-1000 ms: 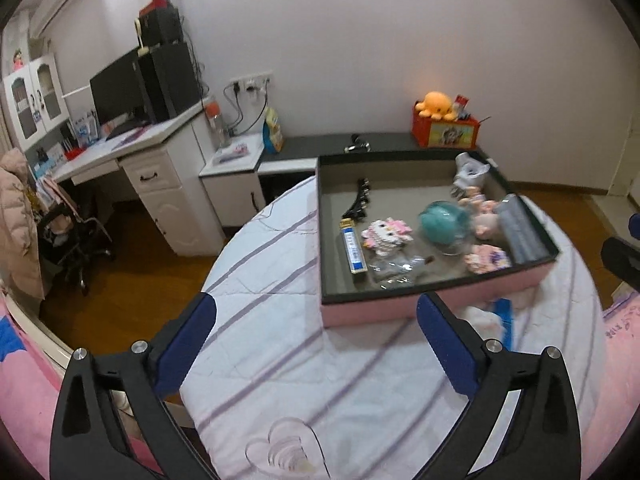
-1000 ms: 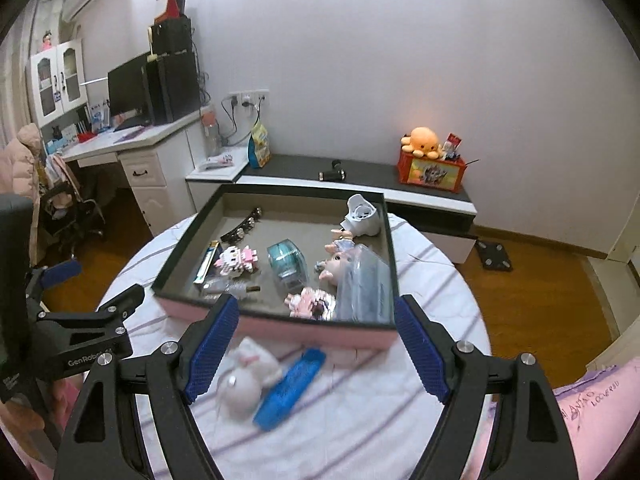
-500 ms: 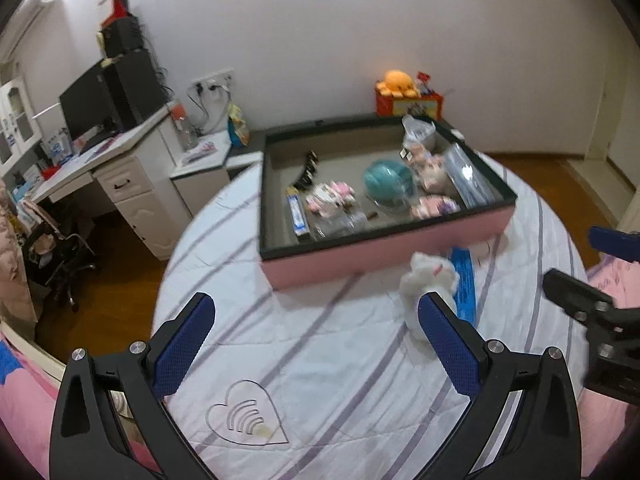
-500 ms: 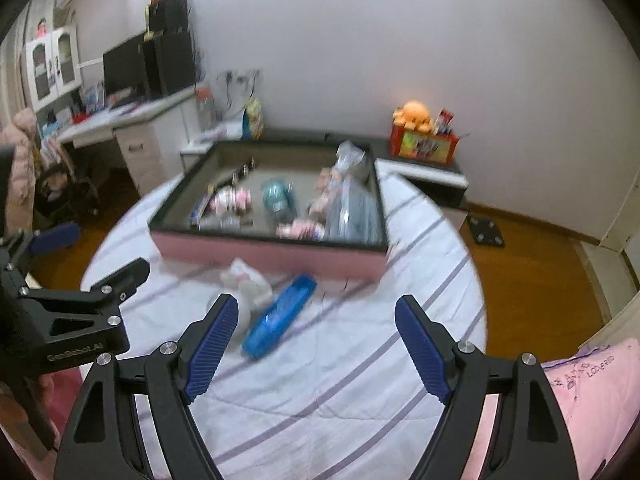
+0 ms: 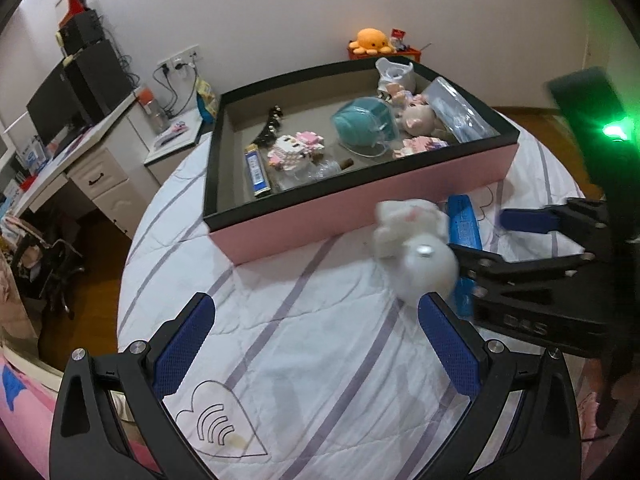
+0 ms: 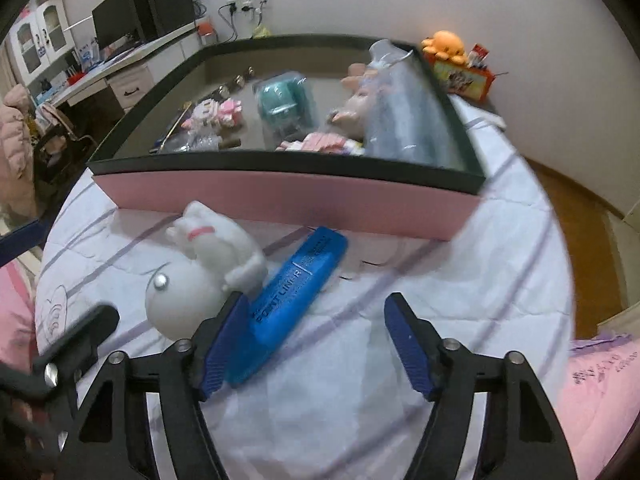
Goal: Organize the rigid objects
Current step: 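Grasp the white rabbit lamp with the left tool while the right tool grasps the blue highlighter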
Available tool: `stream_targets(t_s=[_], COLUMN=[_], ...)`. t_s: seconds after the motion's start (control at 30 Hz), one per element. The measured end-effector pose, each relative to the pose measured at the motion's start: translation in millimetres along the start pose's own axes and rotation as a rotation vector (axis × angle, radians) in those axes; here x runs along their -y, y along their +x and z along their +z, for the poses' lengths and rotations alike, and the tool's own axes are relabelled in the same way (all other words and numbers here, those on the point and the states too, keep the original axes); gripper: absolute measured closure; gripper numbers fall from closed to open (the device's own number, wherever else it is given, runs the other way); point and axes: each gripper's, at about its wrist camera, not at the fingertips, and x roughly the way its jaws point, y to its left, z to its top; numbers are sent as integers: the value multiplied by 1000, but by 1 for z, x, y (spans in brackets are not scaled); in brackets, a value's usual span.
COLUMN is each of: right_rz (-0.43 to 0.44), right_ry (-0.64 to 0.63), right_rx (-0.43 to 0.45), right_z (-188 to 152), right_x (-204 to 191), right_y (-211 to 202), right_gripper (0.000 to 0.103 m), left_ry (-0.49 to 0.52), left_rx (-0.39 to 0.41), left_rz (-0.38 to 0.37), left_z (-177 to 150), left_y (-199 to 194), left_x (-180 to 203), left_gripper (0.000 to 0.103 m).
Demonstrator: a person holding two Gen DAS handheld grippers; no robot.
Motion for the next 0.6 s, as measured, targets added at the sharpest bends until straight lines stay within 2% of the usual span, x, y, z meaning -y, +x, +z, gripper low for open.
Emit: stream_targets(t_s=[0.03,0.1,0.2,0.3,0.4,0.47,0.53,0.57,0.6], right_rz=[-3,-36,-50,-82,-75,-73,-64,-55,-50], right_ry=[-4,-17,-28,-25,-33,-56,-61,-62,-60], right_rx=[-6,3,-5,-9,-8,-2,0,5,8], right_z=[0,-3,-12,-22,-26,-26,-24,-24,-22], right_x=[0,1,13,26,34,33,32,32,33], right_y=[3,2,-6,-14,-16,-16,-15,-15,-14], right_gripper=[46,67,77,77,77,77,77,77,77], left_ry=[3,17,29,50,52,56,44,27,7], left_rx=[1,4,-1,-19,-44,-54,-66,-80,-76], left_rz=[-3,-2,-33,-50,-82,-61,-41,-61,-90], left_z=[1,4,8,11,11,12,12,13,13], left_y=[0,1,7,18,30,39,50,56,58], left_x=[1,7,19,32,44,51,53,53,52], left_gripper=[0,0,0,0,0,3,8,16,28])
